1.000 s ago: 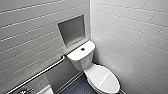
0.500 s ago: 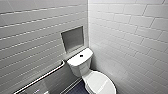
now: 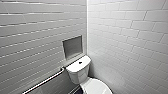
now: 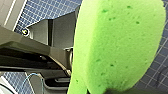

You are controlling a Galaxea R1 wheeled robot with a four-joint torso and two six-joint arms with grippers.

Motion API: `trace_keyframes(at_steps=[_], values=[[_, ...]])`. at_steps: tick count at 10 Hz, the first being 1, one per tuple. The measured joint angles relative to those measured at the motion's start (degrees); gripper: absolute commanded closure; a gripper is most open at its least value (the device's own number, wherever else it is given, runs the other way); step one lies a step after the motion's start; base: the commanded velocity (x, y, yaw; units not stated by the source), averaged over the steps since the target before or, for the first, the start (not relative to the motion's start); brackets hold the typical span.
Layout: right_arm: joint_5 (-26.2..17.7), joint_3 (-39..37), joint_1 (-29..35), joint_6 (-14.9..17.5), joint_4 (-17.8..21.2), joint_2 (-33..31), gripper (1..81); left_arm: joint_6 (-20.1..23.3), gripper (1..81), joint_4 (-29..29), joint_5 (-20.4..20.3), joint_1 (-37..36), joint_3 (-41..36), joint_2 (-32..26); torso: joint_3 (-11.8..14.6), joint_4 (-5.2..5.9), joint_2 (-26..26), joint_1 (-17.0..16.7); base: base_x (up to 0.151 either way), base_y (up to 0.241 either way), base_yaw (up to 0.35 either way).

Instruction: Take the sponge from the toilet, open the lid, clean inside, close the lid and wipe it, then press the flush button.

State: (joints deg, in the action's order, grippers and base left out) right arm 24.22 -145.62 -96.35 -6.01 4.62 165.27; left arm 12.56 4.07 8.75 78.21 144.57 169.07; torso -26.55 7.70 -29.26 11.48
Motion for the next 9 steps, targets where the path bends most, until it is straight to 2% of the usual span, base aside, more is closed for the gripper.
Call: trace_keyframes(at_steps=[1, 3, 9], values=[[0.0, 0.0, 0.0, 0.0, 0.0, 0.0, 81.1, 0.0, 1.0, 0.0, -0.2, -0.2, 0.6, 0.4, 1.3, -0.17, 0.0, -0.1, 0.000, 0.000, 0.000], [-1.4, 0.0, -0.1, 0.0, 0.0, 0.1, 81.1, 0.0, 1.0, 0.0, 0.0, 0.1, 0.7, 0.5, 2.2, -0.22, 0.8, -0.6, 0.000, 0.000, 0.000], [-3.3, -0.5, 0.8, 0.0, 0.0, 0.7, 81.1, 0.0, 1.0, 0.0, 0.1, 0.3, 0.7, 0.8, 3.1, -0.24, 11.3, -7.3, 0.000, 0.000, 0.000]])
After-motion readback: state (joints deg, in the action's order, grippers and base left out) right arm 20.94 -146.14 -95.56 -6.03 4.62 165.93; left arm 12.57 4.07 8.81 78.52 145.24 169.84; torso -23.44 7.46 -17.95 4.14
